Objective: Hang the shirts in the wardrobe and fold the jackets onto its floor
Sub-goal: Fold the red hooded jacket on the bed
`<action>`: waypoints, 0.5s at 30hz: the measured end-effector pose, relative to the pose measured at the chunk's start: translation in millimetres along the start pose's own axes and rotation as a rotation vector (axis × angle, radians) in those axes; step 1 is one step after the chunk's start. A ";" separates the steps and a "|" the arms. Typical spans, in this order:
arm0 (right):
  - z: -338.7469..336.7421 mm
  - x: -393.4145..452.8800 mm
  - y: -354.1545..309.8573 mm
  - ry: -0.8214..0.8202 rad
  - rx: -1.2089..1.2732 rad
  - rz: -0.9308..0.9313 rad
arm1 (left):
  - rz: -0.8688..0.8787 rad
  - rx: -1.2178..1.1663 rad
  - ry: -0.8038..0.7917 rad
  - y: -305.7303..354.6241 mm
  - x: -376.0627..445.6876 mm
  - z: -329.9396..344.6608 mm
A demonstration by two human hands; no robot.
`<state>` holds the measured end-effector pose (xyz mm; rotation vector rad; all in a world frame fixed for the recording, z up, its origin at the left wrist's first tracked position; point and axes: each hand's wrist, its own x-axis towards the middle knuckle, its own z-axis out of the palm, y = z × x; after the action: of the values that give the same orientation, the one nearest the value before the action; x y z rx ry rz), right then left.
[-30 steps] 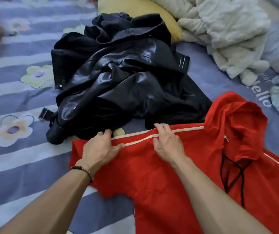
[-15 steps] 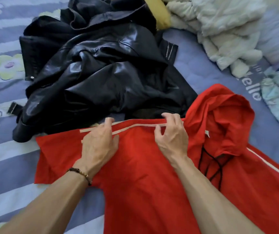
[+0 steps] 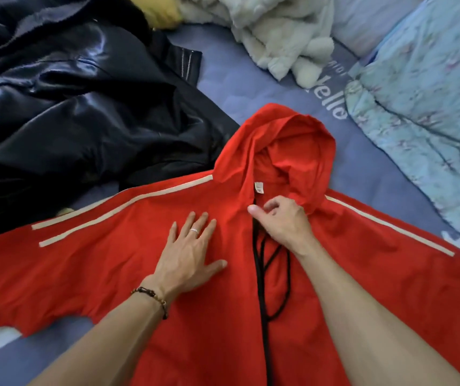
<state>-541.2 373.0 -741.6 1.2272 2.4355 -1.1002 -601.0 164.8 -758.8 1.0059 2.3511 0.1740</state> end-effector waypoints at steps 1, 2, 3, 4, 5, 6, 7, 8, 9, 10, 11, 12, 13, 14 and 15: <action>11.9 -4.1 -4.8 -0.068 -0.064 -0.031 | 0.013 0.008 0.005 1.6 -3.2 2.7; 23.8 -8.7 -7.4 -0.096 -0.109 -0.057 | 0.022 0.012 0.008 3.8 -7.7 5.0; 32.2 -11.1 -11.2 -0.066 -0.130 -0.076 | 0.024 0.003 0.020 3.8 -10.6 6.4; 35.7 -11.4 -9.5 0.016 -0.113 -0.081 | 0.026 0.007 0.032 3.2 -14.3 7.7; 33.7 -12.2 -6.4 0.114 -0.067 -0.051 | 0.025 0.021 0.031 1.2 -18.2 9.1; 29.6 -11.8 -0.1 0.191 -0.021 -0.004 | 0.022 0.048 0.029 -2.5 -22.9 10.5; 24.8 -11.8 6.7 0.233 -0.014 0.022 | 0.019 0.090 0.034 -7.0 -28.8 13.0; 20.8 -13.8 12.0 0.250 -0.045 0.009 | 0.016 0.131 0.048 -12.4 -35.4 16.7; 19.6 -22.1 14.1 0.260 -0.088 -0.033 | 0.001 0.156 0.076 -18.6 -46.7 21.7; 20.1 -30.7 15.6 0.288 -0.107 -0.098 | -0.016 0.160 0.121 -23.8 -55.4 27.8; 23.6 -44.3 15.7 0.321 -0.102 -0.177 | -0.042 0.147 0.180 -29.1 -67.5 36.4; 29.8 -60.8 16.6 0.357 -0.085 -0.246 | -0.076 0.119 0.232 -34.0 -81.0 45.9; 39.2 -79.5 20.4 0.358 -0.083 -0.279 | -0.113 0.076 0.248 -38.6 -96.5 56.6; 50.5 -104.2 26.1 0.317 -0.081 -0.281 | -0.149 0.046 0.241 -42.2 -118.0 67.1; 62.1 -125.0 35.0 0.250 -0.086 -0.258 | -0.179 0.021 0.229 -44.9 -136.3 78.7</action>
<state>-444.2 266.7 -744.5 1.1060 2.8626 -0.9378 -510.1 29.9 -777.1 0.8159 2.6410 0.2052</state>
